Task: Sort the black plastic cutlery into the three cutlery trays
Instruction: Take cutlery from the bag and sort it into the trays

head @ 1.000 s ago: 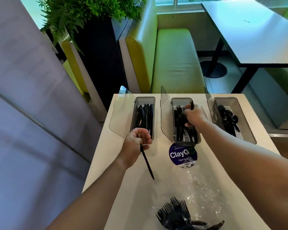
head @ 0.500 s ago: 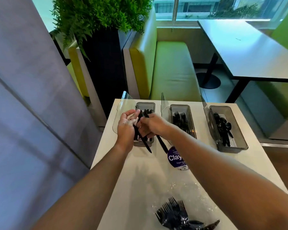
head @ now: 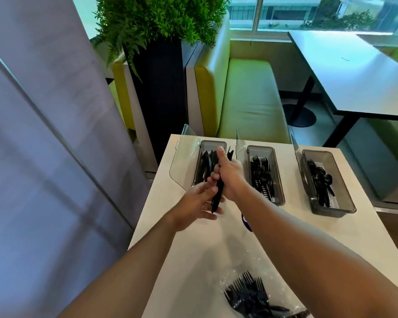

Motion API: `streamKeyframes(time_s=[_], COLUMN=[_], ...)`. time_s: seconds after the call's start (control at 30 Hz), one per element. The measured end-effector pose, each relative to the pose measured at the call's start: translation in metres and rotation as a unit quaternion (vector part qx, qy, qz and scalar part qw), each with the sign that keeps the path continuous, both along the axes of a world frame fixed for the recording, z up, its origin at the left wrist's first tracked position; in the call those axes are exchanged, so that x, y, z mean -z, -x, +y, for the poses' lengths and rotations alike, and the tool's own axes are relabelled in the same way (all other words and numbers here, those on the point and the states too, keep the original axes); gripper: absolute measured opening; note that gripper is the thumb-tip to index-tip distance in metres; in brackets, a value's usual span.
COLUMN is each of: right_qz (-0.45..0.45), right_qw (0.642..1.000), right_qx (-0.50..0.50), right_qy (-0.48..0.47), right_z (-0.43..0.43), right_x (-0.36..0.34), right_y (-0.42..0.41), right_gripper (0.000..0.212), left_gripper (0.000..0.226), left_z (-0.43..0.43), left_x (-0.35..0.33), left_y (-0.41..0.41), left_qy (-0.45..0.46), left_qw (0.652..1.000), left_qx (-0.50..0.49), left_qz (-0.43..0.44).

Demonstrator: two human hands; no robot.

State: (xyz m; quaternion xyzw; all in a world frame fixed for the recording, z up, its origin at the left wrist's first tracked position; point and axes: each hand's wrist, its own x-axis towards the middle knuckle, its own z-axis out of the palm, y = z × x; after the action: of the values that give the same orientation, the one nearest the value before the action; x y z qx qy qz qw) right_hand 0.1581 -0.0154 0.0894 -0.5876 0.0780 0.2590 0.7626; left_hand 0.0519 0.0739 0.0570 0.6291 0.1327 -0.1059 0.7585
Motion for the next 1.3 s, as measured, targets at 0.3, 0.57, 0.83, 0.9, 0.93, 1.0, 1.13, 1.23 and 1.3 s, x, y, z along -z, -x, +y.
streamKeyframes(time_s=[0.3, 0.57, 0.83, 0.9, 0.93, 1.0, 1.13, 1.23, 1.3], right_qz=[-0.117, -0.160, -0.163, -0.167, -0.166, -0.161, -0.151, -0.119, -0.078], right_qw=[0.975, 0.945, 0.937, 0.923, 0.916, 0.909, 0.906, 0.891, 0.872], right_qx=[-0.071, -0.183, -0.096, -0.101, -0.106, -0.119, -0.169, -0.251, -0.304], right_qy=[0.175, 0.218, 0.293, 0.332, 0.350, 0.366, 0.356, 0.358, 0.376], right_z=[-0.005, -0.030, -0.090, -0.104, -0.110, -0.121, -0.142, -0.162, -0.176], right_x=[0.008, -0.007, 0.033, 0.043, 0.047, 0.050, 0.044, 0.034, 0.026], right_y=[-0.027, -0.069, -0.090, -0.087, -0.085, -0.080, -0.063, -0.053, -0.047], right_gripper=[0.041, 0.030, 0.025, 0.024, 0.022, 0.021, 0.036, 0.044, 0.042], left_gripper=[0.029, 0.028, 0.016, 0.014, 0.012, 0.012, 0.019, 0.020, 0.019], left_z=[-0.014, -0.009, 0.012, 0.010, 0.009, 0.005, 0.000, -0.012, -0.025], left_x=[0.004, 0.010, 0.053, 0.055, 0.052, 0.045, 0.029, 0.022, 0.023], left_y=[-0.020, -0.071, -0.105, -0.104, -0.101, -0.093, -0.070, -0.049, -0.032], left_qy=[-0.072, -0.102, -0.295, -0.304, -0.316, -0.347, -0.418, -0.388, -0.327], left_qw=[0.996, 0.988, 0.934, 0.931, 0.928, 0.919, 0.892, 0.915, 0.944], left_qx=[-0.049, -0.113, -0.154, -0.146, -0.140, -0.133, -0.150, -0.108, -0.018], left_qz=[-0.009, 0.002, 0.129, 0.135, 0.137, 0.134, 0.081, -0.011, -0.037])
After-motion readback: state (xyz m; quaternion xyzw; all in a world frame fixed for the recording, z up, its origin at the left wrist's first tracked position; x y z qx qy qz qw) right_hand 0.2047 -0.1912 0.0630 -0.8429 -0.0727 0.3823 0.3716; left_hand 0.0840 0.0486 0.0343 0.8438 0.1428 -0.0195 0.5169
